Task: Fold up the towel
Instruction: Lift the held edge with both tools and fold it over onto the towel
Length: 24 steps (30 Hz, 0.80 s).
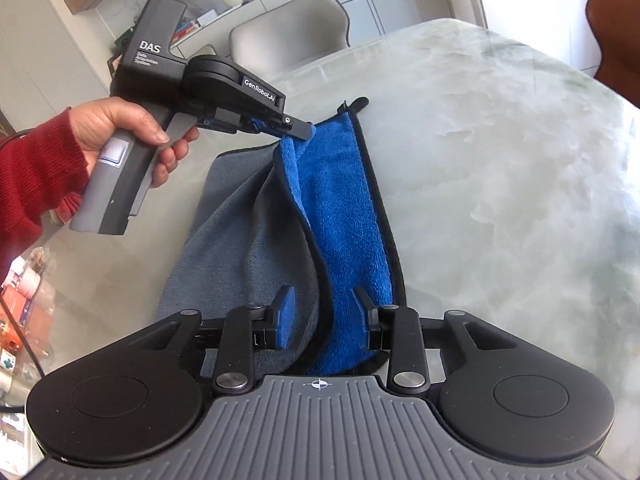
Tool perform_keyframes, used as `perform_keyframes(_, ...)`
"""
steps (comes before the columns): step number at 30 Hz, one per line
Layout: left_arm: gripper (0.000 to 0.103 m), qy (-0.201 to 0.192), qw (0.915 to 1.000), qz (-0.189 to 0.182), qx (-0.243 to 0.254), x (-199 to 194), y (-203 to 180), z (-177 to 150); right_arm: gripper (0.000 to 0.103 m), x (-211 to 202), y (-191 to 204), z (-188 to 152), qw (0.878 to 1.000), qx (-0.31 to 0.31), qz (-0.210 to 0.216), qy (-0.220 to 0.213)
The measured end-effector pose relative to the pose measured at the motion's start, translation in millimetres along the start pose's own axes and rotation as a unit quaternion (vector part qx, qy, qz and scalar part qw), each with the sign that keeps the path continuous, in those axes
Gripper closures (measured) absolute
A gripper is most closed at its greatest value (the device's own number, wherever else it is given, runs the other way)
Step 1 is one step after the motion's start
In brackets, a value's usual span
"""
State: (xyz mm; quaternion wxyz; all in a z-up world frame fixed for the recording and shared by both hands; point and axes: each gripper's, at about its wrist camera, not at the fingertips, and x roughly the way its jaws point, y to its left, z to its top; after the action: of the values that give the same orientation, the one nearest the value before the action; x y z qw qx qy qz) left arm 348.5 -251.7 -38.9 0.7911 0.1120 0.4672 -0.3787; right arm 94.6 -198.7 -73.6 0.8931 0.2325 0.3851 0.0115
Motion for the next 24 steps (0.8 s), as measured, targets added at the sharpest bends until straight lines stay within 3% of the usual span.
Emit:
perform_keyframes(4,0.093,0.001,1.0000,0.001,-0.003,4.1,1.6,1.3,0.071,10.2,4.2,0.5,1.000,-0.011,-0.006,0.006)
perform_keyframes(5,0.093,0.002,1.0000,0.002,-0.004,4.8,1.8,1.5,0.077,11.7,4.9,0.0,1.000,-0.013,-0.005,0.008)
perform_keyframes(6,0.093,0.002,1.0000,0.002,-0.004,5.5,2.1,1.7,0.092,11.0,6.2,-0.2,1.000,-0.015,-0.001,0.007)
perform_keyframes(7,0.093,0.002,1.0000,0.003,-0.004,7.1,2.3,2.0,0.095,10.4,7.5,-0.5,1.000,-0.017,0.003,0.006)
perform_keyframes(13,0.082,0.005,0.9997,0.006,-0.021,14.0,4.9,4.0,0.096,2.9,18.5,-0.5,0.999,-0.035,0.013,0.002)
perform_keyframes(17,0.055,0.005,0.9992,0.012,-0.039,11.1,8.8,1.5,0.096,4.8,18.7,-1.5,0.999,-0.034,0.012,0.007)
perform_keyframes(18,0.053,0.007,0.9990,0.015,-0.043,10.3,9.4,0.1,0.096,4.9,18.4,-1.9,0.999,-0.032,0.011,0.007)
perform_keyframes(23,0.057,-0.005,0.9995,0.011,-0.028,9.8,0.6,-5.3,0.096,6.7,19.3,-2.8,0.999,-0.031,0.014,0.009)
perform_keyframes(24,0.063,-0.010,0.9997,0.014,-0.019,10.0,-2.6,-5.5,0.096,7.0,20.7,-2.9,0.999,-0.034,0.013,0.010)
